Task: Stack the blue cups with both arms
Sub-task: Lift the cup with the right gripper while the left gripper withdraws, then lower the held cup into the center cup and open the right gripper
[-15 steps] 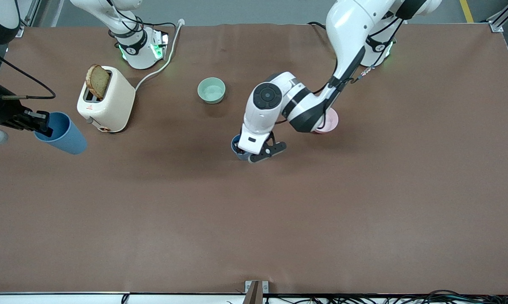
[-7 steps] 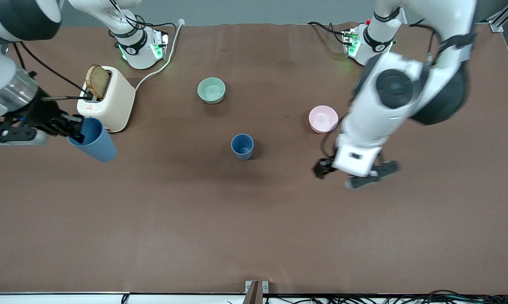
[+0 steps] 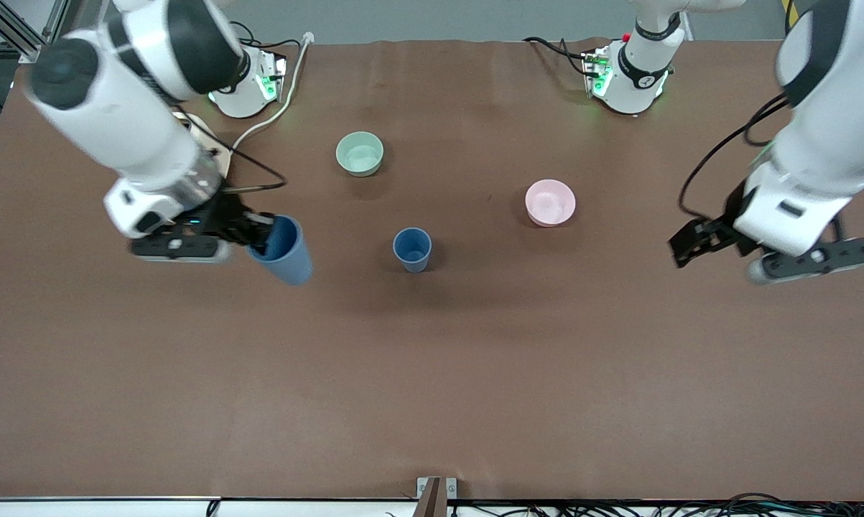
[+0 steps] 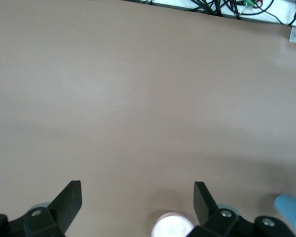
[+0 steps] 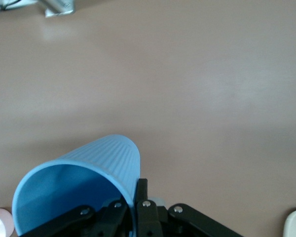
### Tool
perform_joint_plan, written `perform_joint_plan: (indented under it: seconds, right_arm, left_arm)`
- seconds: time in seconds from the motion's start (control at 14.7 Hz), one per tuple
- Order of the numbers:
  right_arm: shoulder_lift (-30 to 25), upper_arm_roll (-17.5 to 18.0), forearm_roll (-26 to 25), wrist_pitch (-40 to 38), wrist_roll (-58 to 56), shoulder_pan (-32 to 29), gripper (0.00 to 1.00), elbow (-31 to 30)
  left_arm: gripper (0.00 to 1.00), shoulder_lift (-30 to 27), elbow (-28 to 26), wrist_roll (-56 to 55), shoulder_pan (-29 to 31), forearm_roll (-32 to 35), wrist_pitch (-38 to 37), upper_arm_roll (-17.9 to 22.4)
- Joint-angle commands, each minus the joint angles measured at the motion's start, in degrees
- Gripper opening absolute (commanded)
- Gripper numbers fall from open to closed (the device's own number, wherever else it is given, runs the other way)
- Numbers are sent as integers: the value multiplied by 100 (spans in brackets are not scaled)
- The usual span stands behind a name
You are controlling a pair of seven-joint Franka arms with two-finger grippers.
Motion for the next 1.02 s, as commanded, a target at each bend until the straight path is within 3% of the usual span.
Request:
perform_joint_plan:
  seconds: [0.0,0.14,0.34,0.48,0.68,0.95]
  right_arm:
    - [294,-61,48,310,158,490,1,-36]
    - [496,-70,48,337,402,885,0,-62]
    - [646,-70,39,345,878,1457,0,-149]
    - [655,-70,39,546,878,1589,0,-464]
    - [655,-70,39,1170,1141,1817,0,-922]
    - [795,-70,39,1443,1151,1854,0,-1055]
  left_arm:
    - [100,-500,-257,716,245,-23,-216,-14]
    - [100,-878,-677,901,281,-49,-243,91]
    - [100,-1345,-1232,1279,140,-471,-234,679]
    - [100,-1556,-1443,1350,105,-480,-234,716]
    - [100,-1574,-1409,1264,8,-463,-339,681]
    - [100,-1452,-1347,1359,34,-428,-418,680]
